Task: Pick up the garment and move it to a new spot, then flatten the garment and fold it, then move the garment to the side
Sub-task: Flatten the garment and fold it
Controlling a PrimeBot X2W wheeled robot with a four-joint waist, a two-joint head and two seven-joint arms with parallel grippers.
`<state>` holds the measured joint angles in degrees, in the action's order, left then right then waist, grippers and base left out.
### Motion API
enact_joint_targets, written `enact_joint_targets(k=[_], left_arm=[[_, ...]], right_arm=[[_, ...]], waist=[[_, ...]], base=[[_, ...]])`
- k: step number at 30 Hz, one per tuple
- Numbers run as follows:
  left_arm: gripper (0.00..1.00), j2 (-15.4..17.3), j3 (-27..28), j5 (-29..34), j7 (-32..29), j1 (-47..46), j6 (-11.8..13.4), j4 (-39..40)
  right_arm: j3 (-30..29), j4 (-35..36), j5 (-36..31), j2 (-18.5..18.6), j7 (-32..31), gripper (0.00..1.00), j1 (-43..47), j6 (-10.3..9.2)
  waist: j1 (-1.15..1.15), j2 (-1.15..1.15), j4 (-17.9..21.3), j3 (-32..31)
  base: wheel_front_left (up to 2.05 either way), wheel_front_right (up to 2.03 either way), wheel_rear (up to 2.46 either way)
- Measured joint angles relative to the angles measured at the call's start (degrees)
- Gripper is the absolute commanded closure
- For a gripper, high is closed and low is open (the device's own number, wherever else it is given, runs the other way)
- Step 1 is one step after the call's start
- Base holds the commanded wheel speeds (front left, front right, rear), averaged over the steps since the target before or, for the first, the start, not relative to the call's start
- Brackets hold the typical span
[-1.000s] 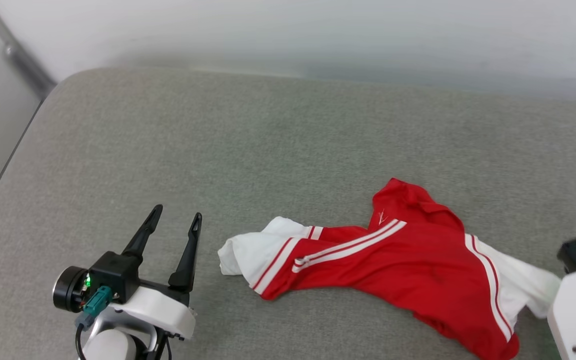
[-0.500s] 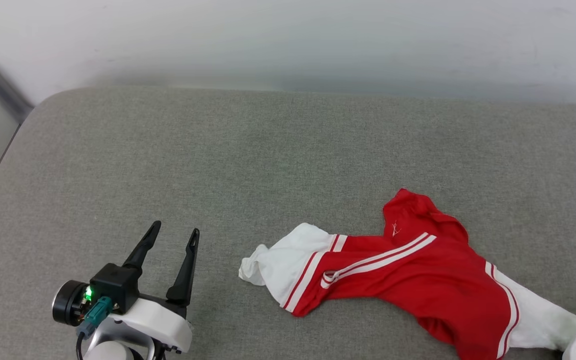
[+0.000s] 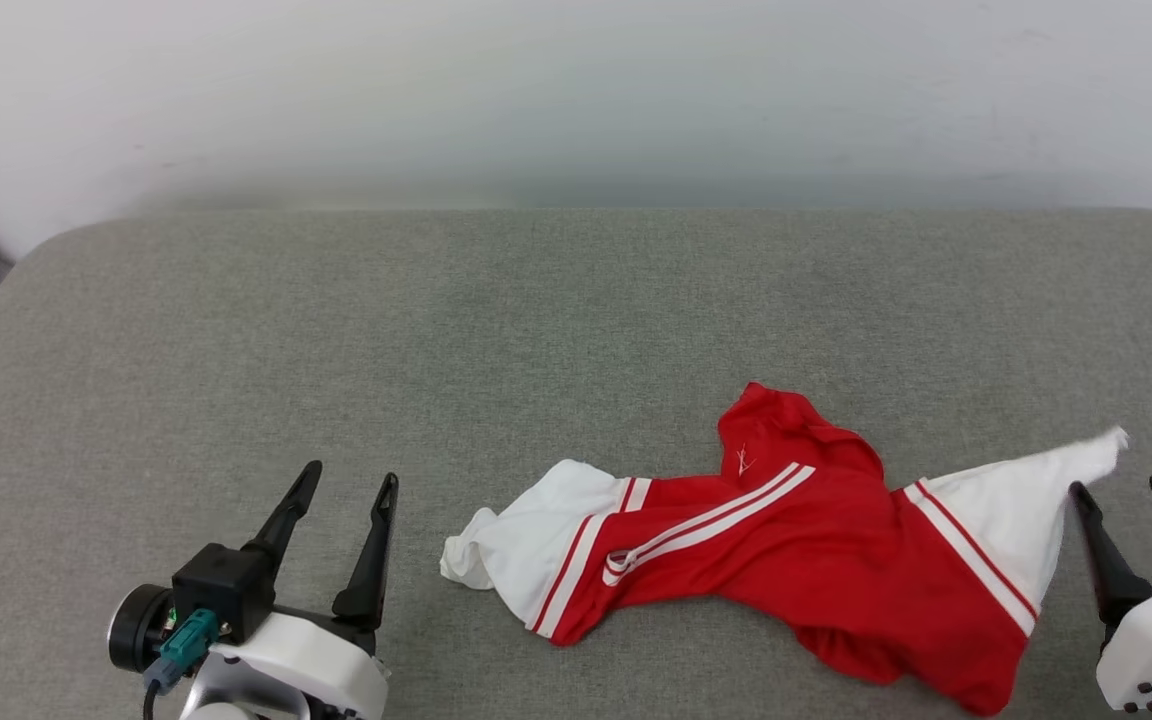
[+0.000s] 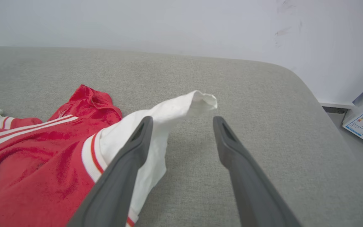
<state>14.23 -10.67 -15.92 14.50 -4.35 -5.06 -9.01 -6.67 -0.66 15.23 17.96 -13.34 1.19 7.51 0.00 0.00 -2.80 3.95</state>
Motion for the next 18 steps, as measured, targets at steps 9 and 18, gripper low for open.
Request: enact_joint_targets(k=[9, 18], left_arm=[[0.00, 0.94, -1.51, -2.25, -6.62, 0.71, -0.59, 3.96], [0.00, 2.26, -2.96, -5.01, -25.51, 0.73, 1.47, 7.78]], right_arm=[[-5.13, 6.69, -4.16, -7.81, 9.55, 0.00, 1.17, -0.01], [-6.05, 10.99, -5.76, -9.39, 8.77, 0.00, 1.43, -0.01]], waist=[[0.00, 0.00, 2.26, 1.24], [0.00, 0.00, 4.13, 3.53]], base=[[0.00, 0.00, 0.00], [0.00, 0.00, 0.00]])
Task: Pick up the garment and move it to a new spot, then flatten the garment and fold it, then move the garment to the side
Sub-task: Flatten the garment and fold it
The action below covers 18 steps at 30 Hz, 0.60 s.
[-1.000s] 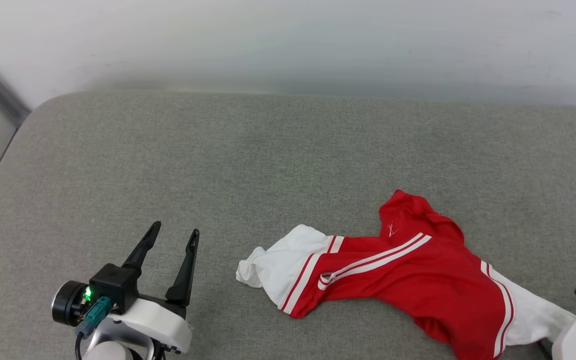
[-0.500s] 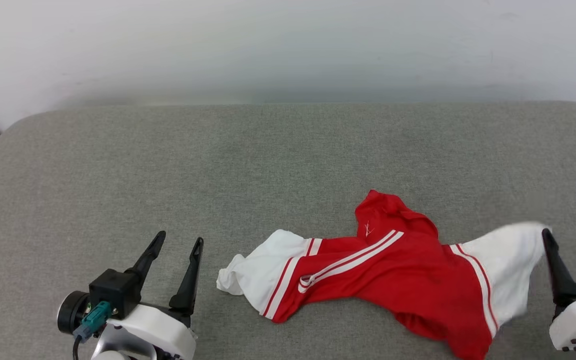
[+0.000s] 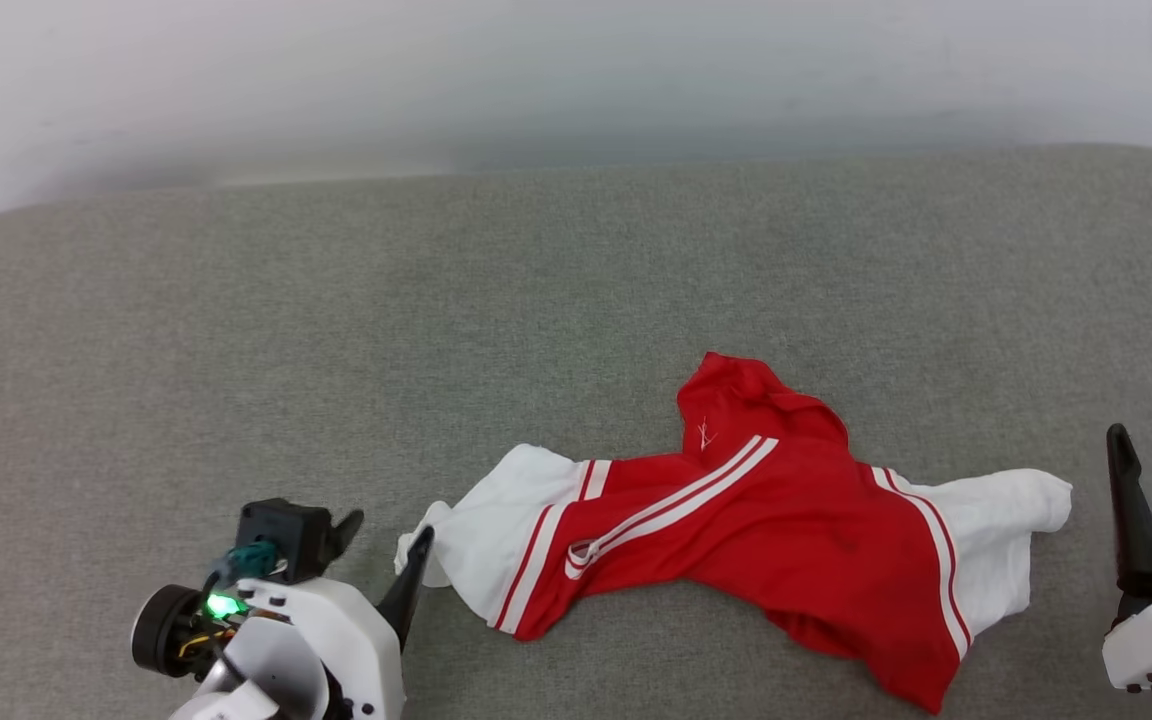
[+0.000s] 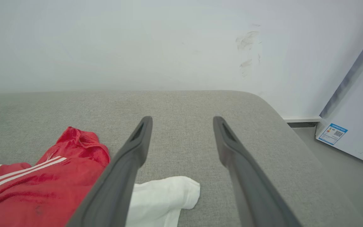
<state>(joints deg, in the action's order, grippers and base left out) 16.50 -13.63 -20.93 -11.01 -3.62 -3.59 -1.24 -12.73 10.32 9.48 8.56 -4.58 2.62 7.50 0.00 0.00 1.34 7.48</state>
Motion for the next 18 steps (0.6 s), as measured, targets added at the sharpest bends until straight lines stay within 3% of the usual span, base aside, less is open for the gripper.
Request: enact_joint_targets(k=[4, 8, 13, 18], left_arm=[[0.00, 1.29, -1.44, -1.46, -12.13, 0.38, 1.18, 2.96], [0.00, 2.40, -1.22, -1.19, -18.18, 0.08, 3.63, 4.88], [0.00, 3.23, -0.30, 0.01, -20.07, -1.58, 5.70, 4.41], [0.00, 3.36, -0.87, -0.54, -20.89, -2.24, 5.02, 2.18]], right_arm=[[-0.25, 0.81, -0.60, -0.31, -0.47, 0.00, -0.07, 0.00], [0.02, 0.99, -0.92, -0.86, -0.49, 0.00, -0.08, 0.00], [0.59, 0.83, -1.41, -1.37, -0.42, 0.00, -0.44, 0.00], [0.80, 0.48, -1.51, -1.60, -0.23, 0.00, -0.76, 0.00]], waist=[[0.00, 0.00, 0.76, 1.44], [0.00, 0.00, 1.35, 3.00], [0.00, 0.00, 2.14, 5.03], [0.00, 0.00, 2.75, 6.82]], base=[[0.00, 0.00, 0.00], [0.00, 0.00, 0.00], [0.00, 0.00, 0.00], [0.00, 0.00, 0.00]])
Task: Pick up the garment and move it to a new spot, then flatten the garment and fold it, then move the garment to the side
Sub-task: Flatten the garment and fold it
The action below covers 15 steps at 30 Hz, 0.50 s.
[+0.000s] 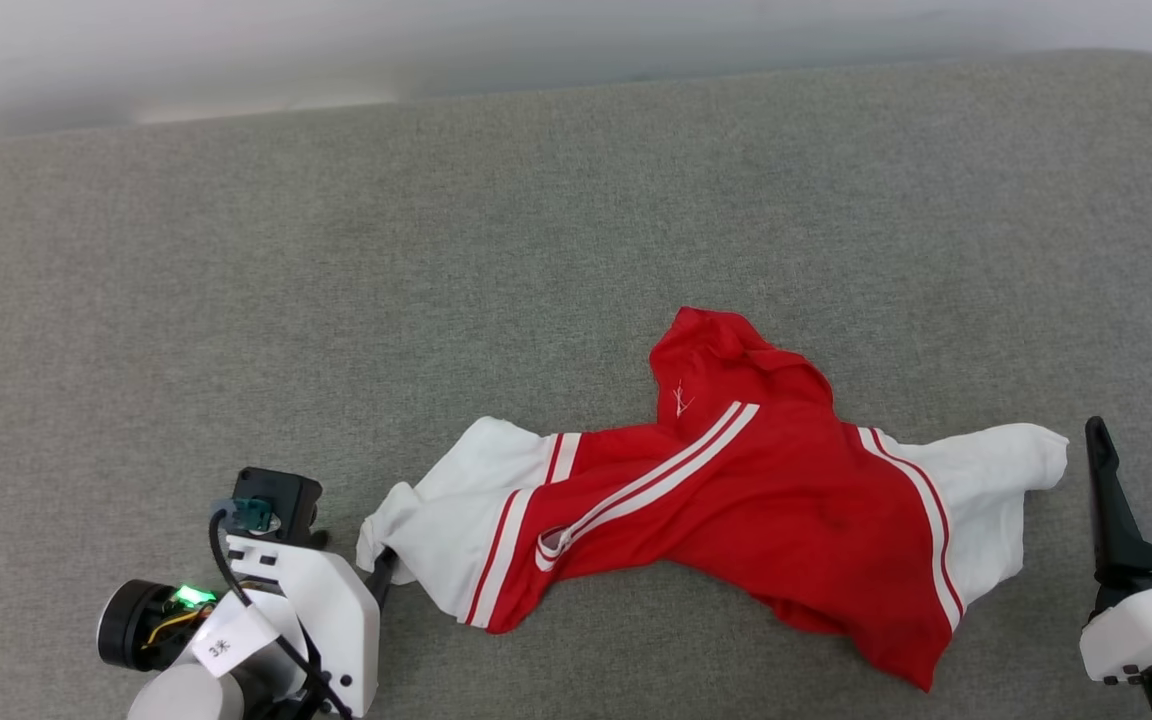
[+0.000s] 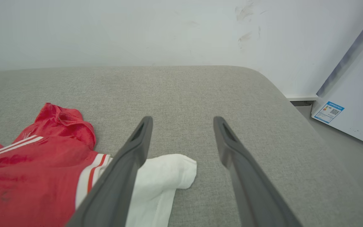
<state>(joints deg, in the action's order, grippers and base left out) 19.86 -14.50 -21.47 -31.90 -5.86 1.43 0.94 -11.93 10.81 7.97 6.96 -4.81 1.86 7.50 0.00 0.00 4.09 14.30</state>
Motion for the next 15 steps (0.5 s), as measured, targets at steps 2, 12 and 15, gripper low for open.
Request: enact_joint_targets(k=[2, 12, 15], left_arm=[[0.00, 0.18, -0.41, -0.04, -0.36, -0.46, -0.52, -0.78], [1.00, -0.35, -2.10, -1.36, -1.03, -1.45, -1.86, -4.28], [1.00, -0.63, -1.10, -1.38, 2.21, -0.70, -0.87, -4.46]], right_arm=[[0.03, -0.24, -0.11, -0.03, 0.23, 0.00, -0.34, 0.00], [0.20, -1.62, -0.99, -0.08, 0.66, 0.00, -0.73, 0.00], [0.43, -2.09, -1.01, 0.31, -0.59, 0.00, -0.65, 0.00]], waist=[[0.00, 0.00, 0.20, 0.55], [0.00, 0.00, 0.33, 1.02], [0.00, 0.00, -0.15, 0.10]], base=[[0.00, 0.00, 0.00], [0.00, 0.00, 0.00], [0.00, 0.00, 0.00]])
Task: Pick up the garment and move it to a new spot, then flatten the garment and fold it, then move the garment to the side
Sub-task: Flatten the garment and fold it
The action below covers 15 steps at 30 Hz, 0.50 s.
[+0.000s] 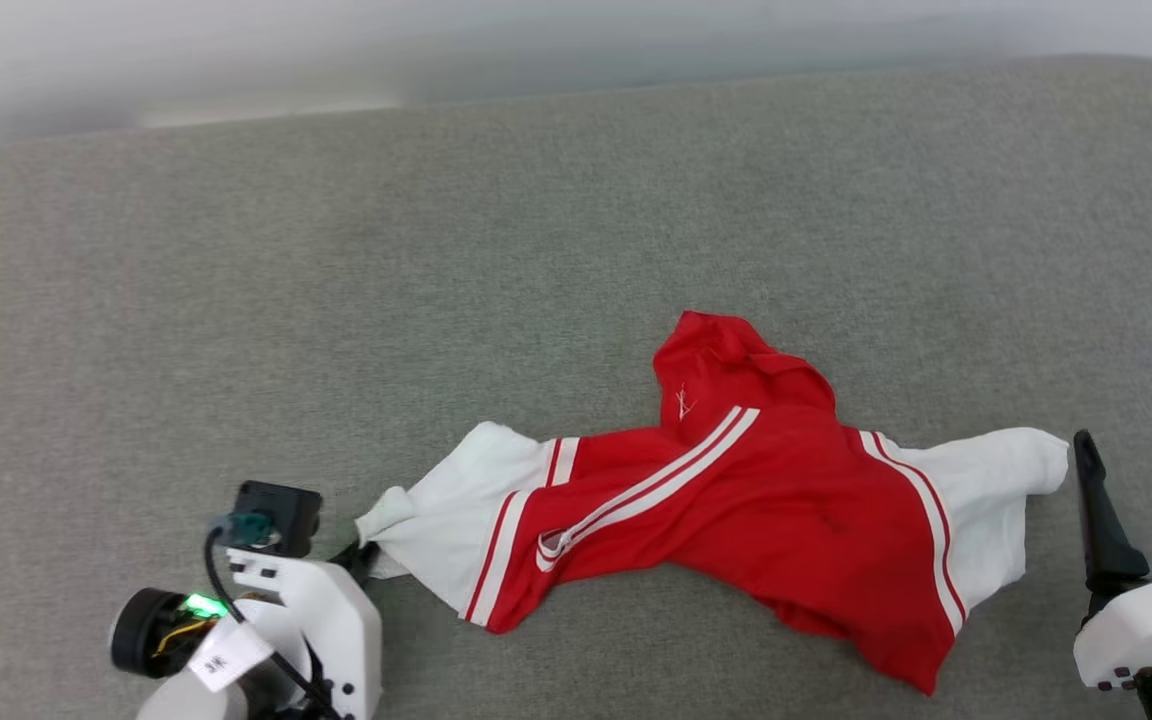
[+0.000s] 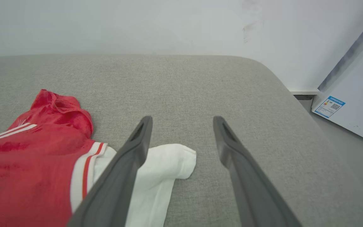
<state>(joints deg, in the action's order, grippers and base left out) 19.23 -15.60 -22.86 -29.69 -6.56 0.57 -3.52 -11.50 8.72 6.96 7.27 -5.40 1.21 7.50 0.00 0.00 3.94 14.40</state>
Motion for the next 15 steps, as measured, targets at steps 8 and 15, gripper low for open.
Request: enact_joint_targets(k=[8, 15], left_arm=[[1.00, 0.71, 4.03, 0.82, 8.70, 0.41, 2.08, 5.31], [1.00, 1.65, 4.25, -0.05, 10.72, 1.96, 0.94, 11.96]], right_arm=[[0.68, -1.25, 0.44, 3.94, -10.78, 0.00, 1.71, 0.00], [2.81, -1.98, 2.41, 8.81, -26.03, 0.00, 0.40, 0.00]], waist=[[0.00, 0.00, -3.11, -2.70], [0.00, 0.00, -6.30, -3.68]], base=[[0.00, 0.00, 0.00], [0.00, 0.00, 0.00]])
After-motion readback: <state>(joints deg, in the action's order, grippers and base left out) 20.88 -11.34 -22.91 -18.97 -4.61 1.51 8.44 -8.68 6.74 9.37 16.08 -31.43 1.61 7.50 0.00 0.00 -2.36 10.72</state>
